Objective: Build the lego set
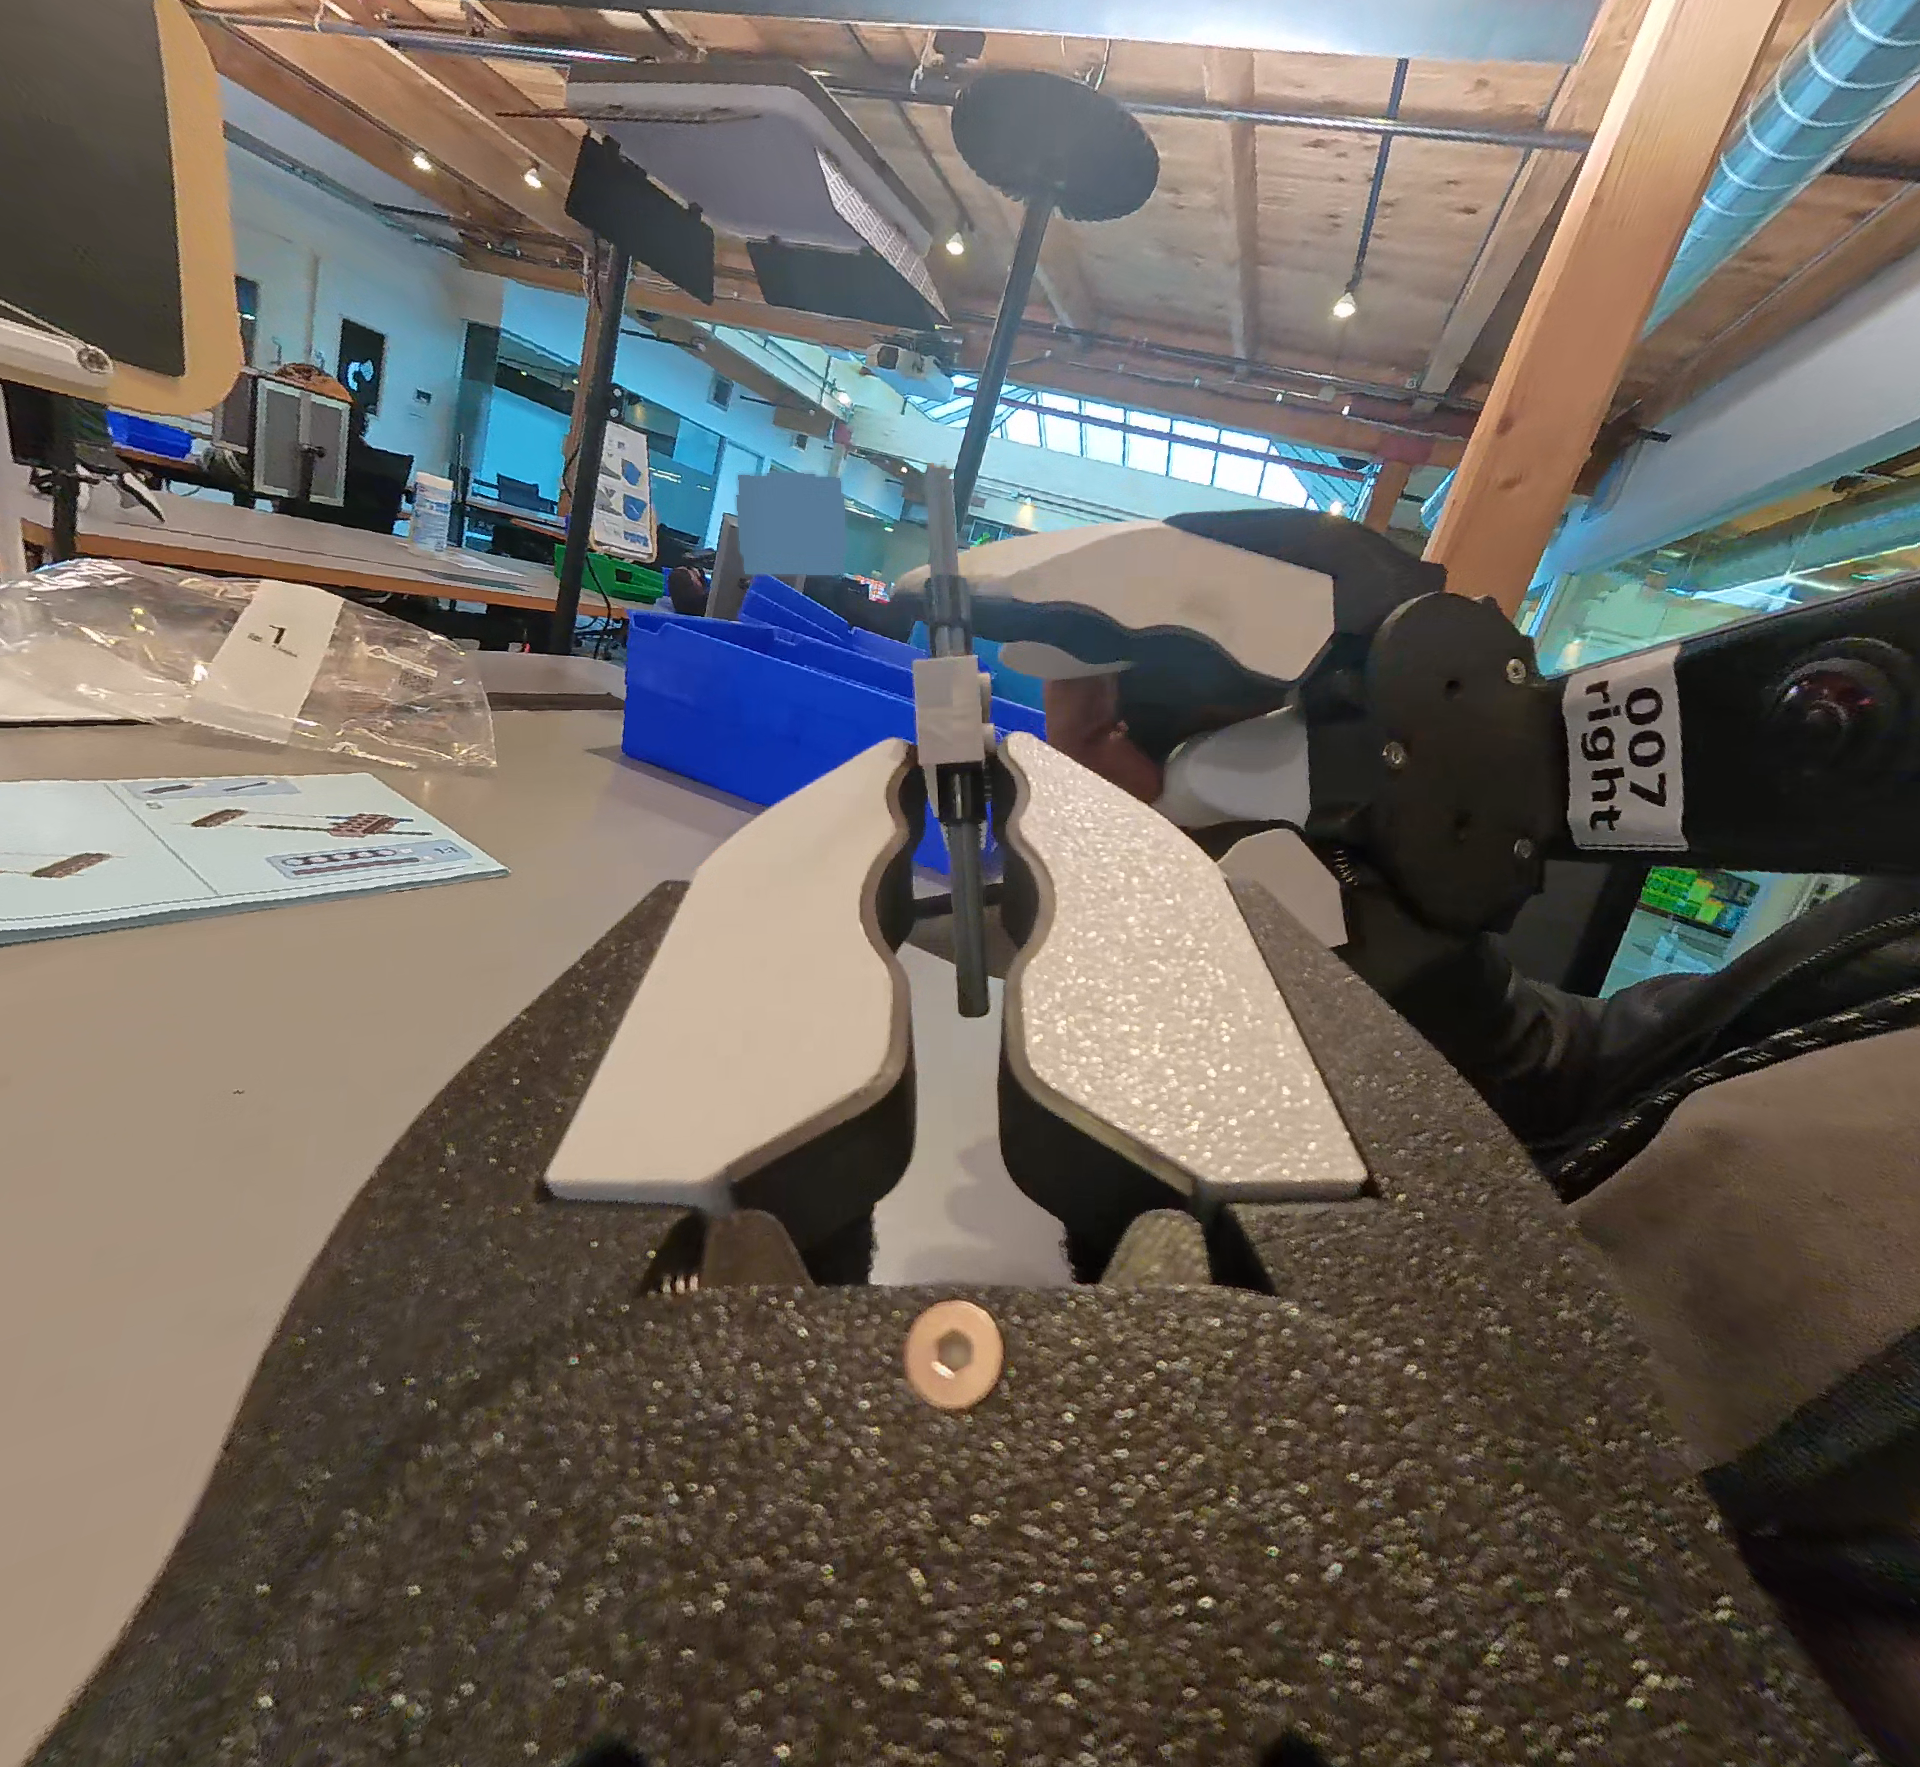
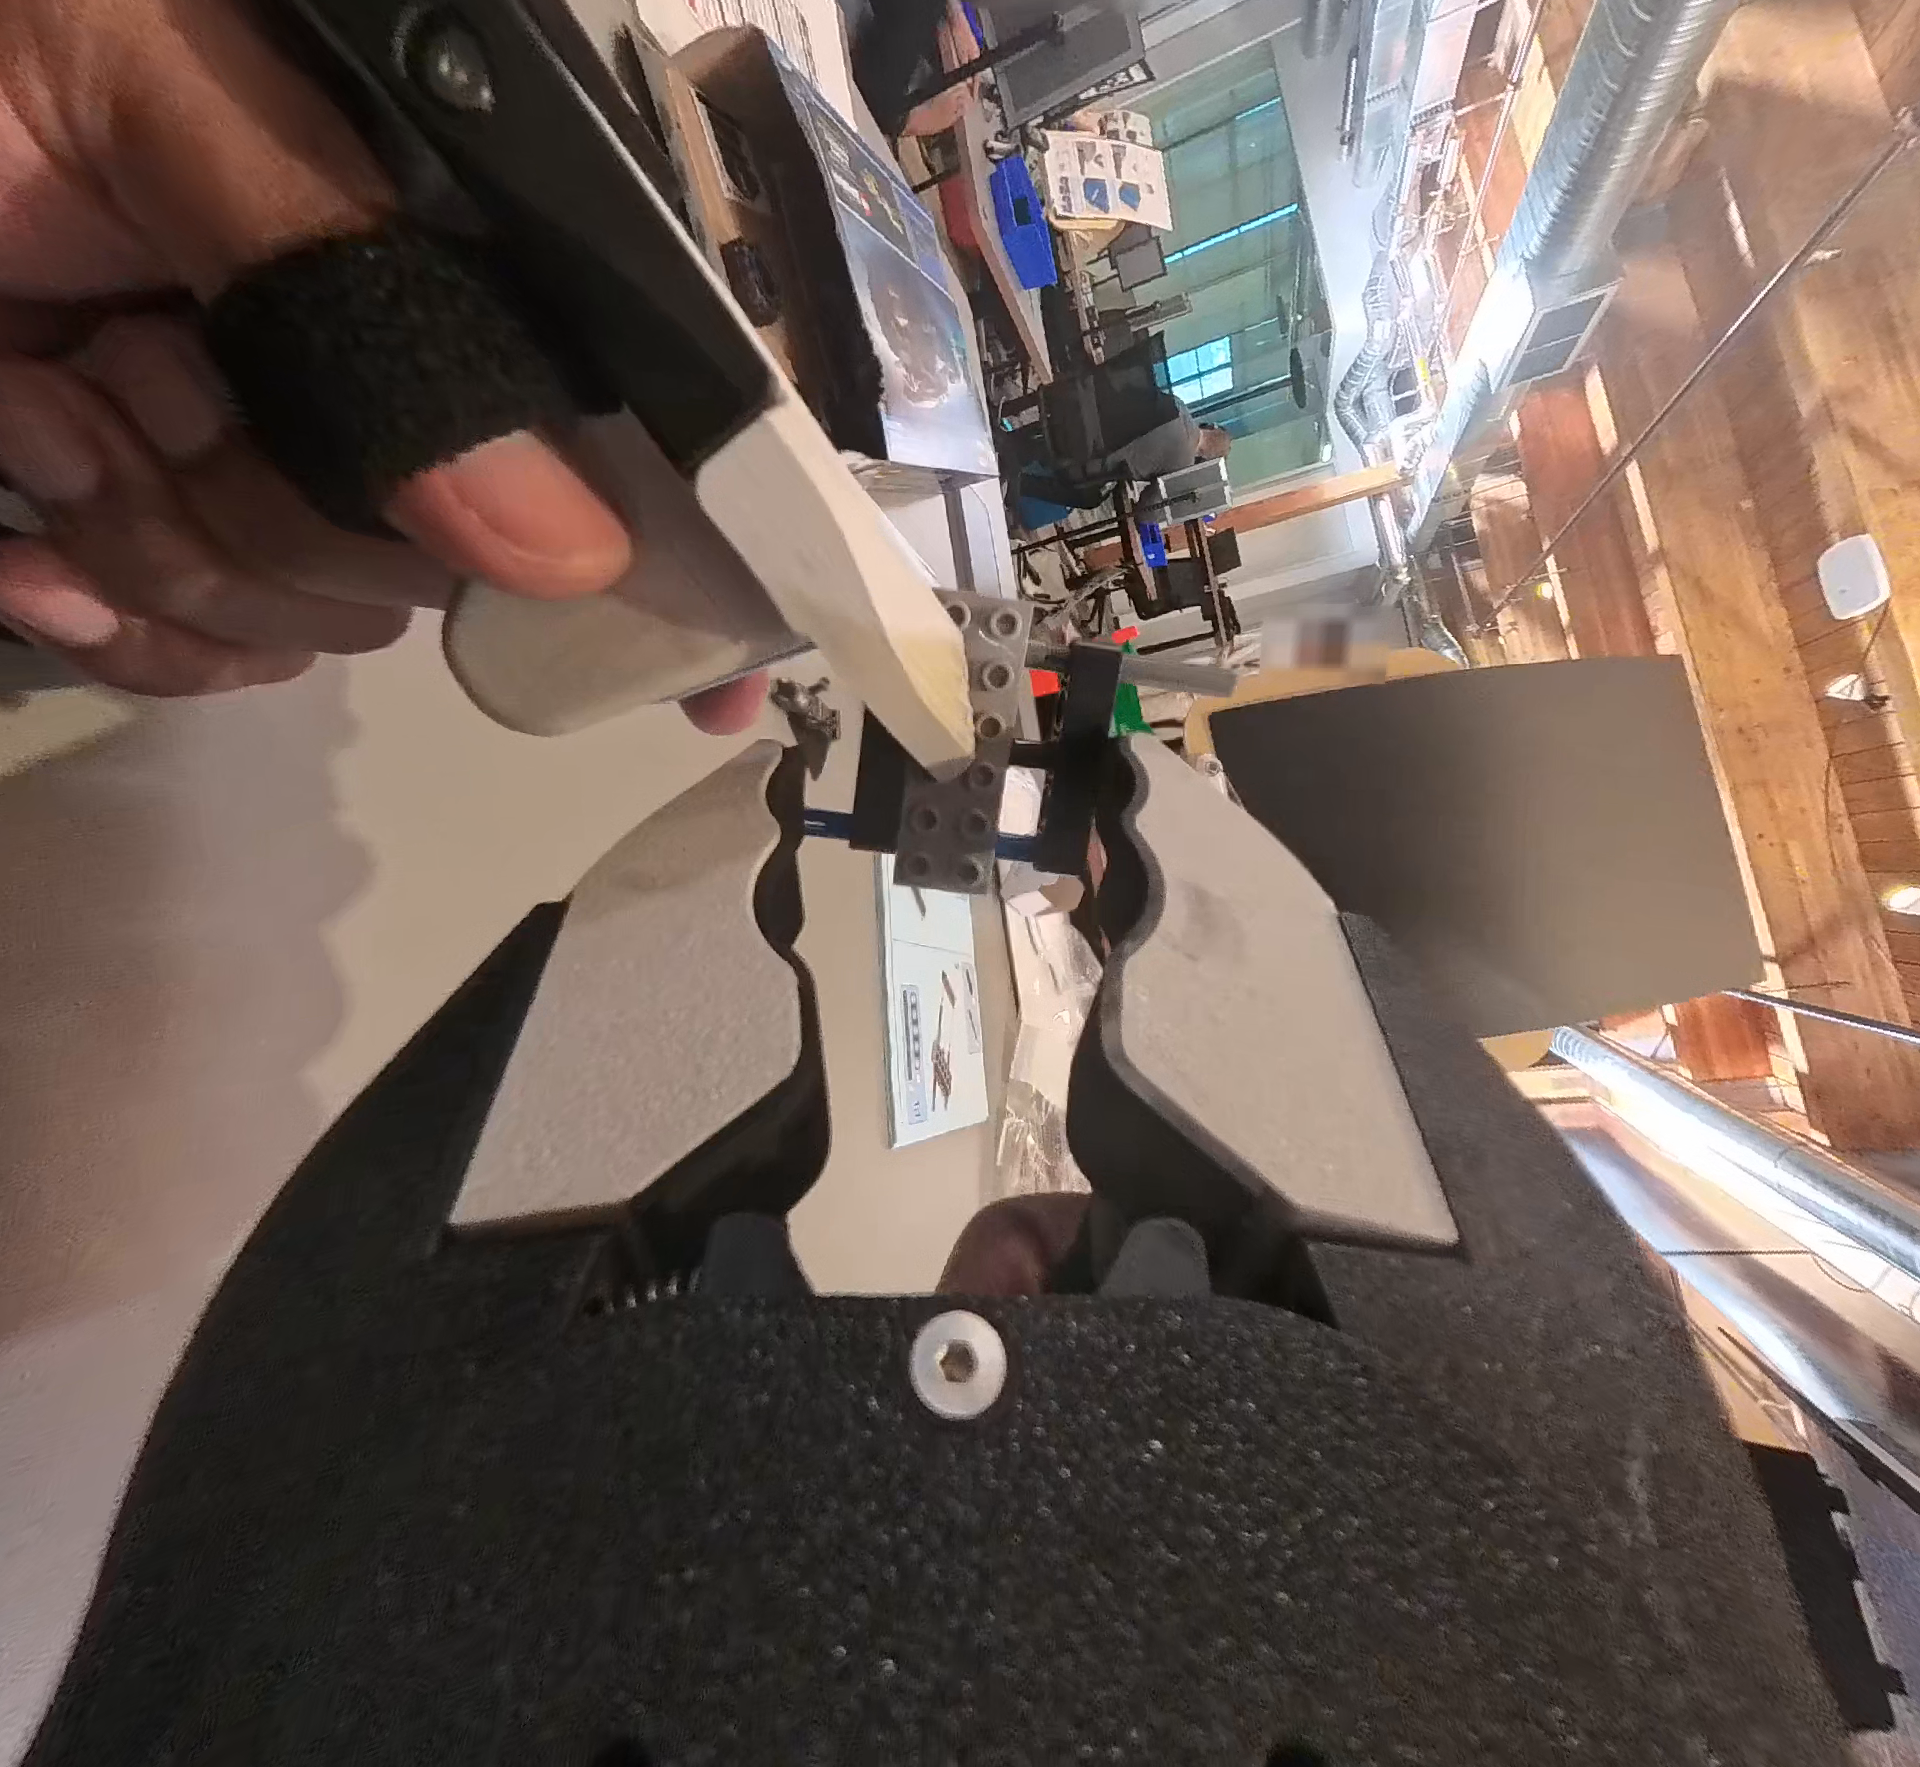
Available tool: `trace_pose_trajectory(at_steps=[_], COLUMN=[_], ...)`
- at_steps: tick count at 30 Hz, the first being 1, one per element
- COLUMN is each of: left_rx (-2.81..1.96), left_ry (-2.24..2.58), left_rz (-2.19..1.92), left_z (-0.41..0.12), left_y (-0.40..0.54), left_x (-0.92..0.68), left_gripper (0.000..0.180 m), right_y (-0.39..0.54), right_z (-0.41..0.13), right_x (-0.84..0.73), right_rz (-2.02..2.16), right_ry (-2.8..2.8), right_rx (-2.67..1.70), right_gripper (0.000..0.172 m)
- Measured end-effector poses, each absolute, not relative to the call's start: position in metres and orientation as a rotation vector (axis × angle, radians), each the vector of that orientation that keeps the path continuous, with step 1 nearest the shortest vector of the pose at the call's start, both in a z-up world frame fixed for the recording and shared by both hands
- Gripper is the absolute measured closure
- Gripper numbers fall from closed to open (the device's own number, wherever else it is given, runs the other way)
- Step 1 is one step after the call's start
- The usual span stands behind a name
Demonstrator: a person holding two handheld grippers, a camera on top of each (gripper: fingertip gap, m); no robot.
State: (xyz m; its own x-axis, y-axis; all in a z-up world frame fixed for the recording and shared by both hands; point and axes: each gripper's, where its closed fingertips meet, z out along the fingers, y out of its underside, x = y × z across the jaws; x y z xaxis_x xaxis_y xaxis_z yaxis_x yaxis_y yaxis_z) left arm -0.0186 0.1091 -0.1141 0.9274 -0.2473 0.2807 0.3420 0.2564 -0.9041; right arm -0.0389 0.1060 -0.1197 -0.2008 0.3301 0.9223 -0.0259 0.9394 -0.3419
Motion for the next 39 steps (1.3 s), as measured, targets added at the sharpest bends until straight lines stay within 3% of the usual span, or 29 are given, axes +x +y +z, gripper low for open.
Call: trace_pose_trajectory(at_steps=[18,21,39], left_rx=[-1.217,-1.262,-1.274], left_ry=[-0.124,-0.098,-0.102], left_rz=[-0.48,-0.464,-0.317], left_z=[-0.11,-0.116,-0.117], left_y=[0.105,0.109,0.11], left_x=[-0.027,-0.022,-0.023], left_gripper=[0.158,0.169,0.169], right_y=[0.119,0.118,0.116], right_z=[-0.126,-0.129,-0.123], right_x=[-0.037,-0.036,-0.041], right_rz=[0.234,0.218,0.218], right_ry=[-1.792,-1.81,-1.749], right_rx=[-0.186,-0.155,-0.29], right_gripper=[0.118,0.118,0.124])
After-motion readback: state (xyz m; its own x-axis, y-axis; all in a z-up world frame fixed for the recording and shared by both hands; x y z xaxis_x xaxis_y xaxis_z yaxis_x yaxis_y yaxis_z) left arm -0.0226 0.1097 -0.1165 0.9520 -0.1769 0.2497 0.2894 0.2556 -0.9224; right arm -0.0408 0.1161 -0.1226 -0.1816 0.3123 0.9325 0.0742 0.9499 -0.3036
